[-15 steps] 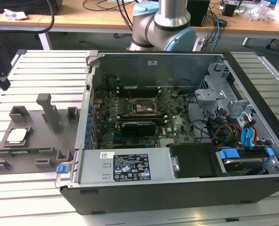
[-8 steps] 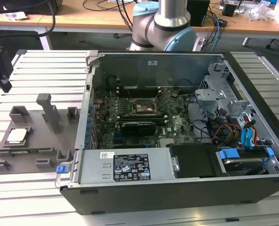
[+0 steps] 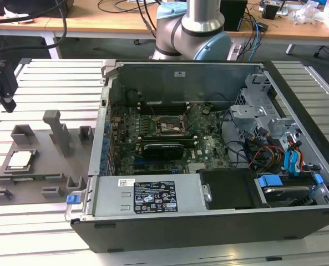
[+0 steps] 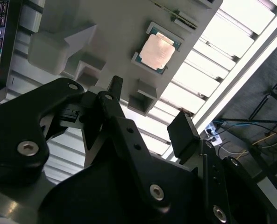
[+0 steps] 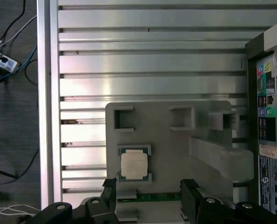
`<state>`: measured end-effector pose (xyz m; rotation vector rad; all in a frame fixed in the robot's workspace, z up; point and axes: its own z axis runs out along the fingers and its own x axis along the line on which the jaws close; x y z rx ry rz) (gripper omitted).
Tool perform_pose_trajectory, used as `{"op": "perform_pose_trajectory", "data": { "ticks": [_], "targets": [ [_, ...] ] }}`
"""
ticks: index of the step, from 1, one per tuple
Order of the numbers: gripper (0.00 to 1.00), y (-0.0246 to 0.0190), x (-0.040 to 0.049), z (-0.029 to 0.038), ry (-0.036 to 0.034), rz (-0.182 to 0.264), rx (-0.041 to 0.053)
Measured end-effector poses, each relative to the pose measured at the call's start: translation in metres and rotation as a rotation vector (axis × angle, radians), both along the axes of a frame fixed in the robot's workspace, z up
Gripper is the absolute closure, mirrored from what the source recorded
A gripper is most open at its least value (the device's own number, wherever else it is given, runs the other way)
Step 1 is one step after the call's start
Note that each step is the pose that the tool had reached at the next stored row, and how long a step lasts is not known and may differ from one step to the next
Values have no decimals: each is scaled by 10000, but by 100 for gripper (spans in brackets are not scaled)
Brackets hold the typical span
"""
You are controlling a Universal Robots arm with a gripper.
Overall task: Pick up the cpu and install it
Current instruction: 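Pick up the cpu and move it towards the insertion slot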
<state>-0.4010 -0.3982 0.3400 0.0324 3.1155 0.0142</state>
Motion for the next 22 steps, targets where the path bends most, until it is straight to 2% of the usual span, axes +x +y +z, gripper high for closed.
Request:
{"op": "perform_pose_trajectory", "data": {
  "ticks": [22],
  "targets": [
    [34, 0, 0, -163, 0, 0, 0]
  ]
}}
